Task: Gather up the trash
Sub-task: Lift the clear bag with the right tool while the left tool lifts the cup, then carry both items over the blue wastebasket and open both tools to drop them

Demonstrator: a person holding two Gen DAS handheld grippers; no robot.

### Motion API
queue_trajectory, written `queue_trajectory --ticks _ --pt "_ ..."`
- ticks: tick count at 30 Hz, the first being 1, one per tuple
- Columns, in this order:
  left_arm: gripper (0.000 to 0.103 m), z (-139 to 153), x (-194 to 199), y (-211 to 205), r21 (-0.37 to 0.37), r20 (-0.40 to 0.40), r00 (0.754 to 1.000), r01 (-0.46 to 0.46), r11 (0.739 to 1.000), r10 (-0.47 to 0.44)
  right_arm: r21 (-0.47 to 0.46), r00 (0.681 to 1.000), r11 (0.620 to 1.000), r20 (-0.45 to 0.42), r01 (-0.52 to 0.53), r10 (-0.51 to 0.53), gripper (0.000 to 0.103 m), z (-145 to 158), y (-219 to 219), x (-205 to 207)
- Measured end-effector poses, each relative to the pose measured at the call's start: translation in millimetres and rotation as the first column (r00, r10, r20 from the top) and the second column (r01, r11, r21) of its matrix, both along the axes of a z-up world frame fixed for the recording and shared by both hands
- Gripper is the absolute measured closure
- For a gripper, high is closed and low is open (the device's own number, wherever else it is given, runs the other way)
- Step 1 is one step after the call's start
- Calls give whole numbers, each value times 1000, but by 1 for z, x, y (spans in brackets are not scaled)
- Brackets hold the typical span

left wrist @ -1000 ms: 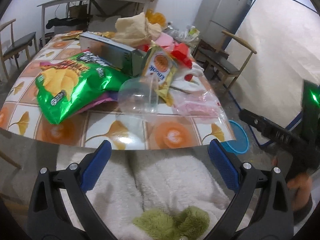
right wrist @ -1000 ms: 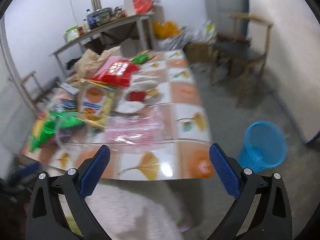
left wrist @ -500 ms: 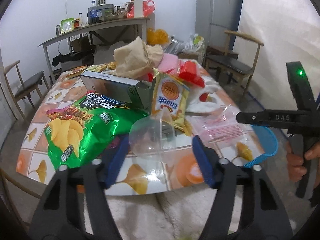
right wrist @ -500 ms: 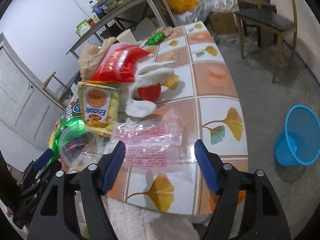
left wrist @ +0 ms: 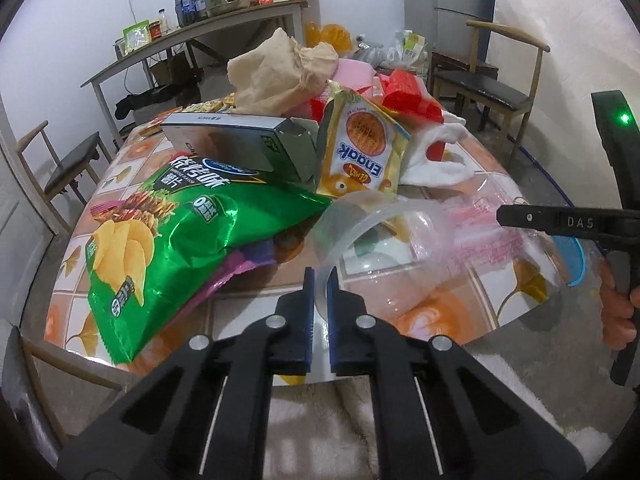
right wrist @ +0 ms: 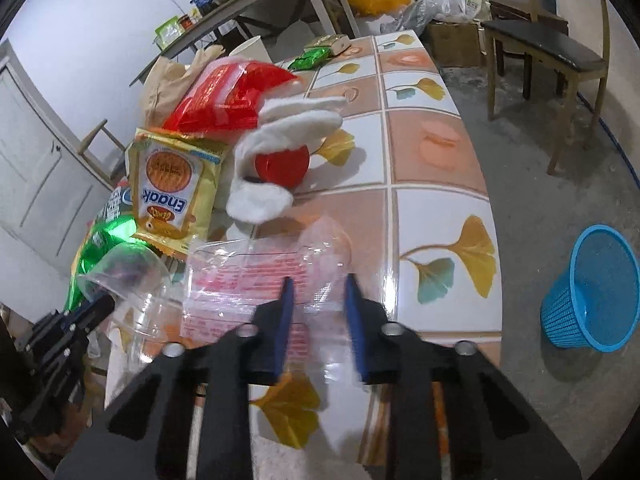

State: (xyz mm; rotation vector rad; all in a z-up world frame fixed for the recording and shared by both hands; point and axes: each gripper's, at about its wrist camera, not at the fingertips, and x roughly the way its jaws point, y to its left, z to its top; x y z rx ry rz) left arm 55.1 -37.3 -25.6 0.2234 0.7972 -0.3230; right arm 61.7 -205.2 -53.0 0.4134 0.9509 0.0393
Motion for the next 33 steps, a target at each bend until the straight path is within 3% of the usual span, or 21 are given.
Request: queue_trajectory --ticks 6,12,17,21,25,27,33 --pt "99 6 -12 3 26 8 1000 -22 999 22 37 999 999 34 11 -12 89 4 -5 -18" --pt "99 20 -22 2 1 8 999 -47 999 47 90 993 994 99 54 -63 90 19 -26 -45" --pt "99 38 -21 -22 -50 8 1000 22 999 -22 128 975 982 159 137 -157 91 33 -61 -83" --pt "99 53 -14 -63 -107 -27 990 136 985 -139 134 934 952 196 276 -298 91 40 -103 -123" --pt "99 58 8 -131 -148 -134 953 253 956 -273 109 860 881 190 460 -473 93 35 -159 -166" --pt "99 50 29 -181 -179 -242 911 295 938 -333 68 812 828 166 557 -560 94 27 -188 -182" --pt "99 10 57 -324 -155 -398 811 401 903 -429 24 688 691 74 722 -722 96 -14 -269 -204"
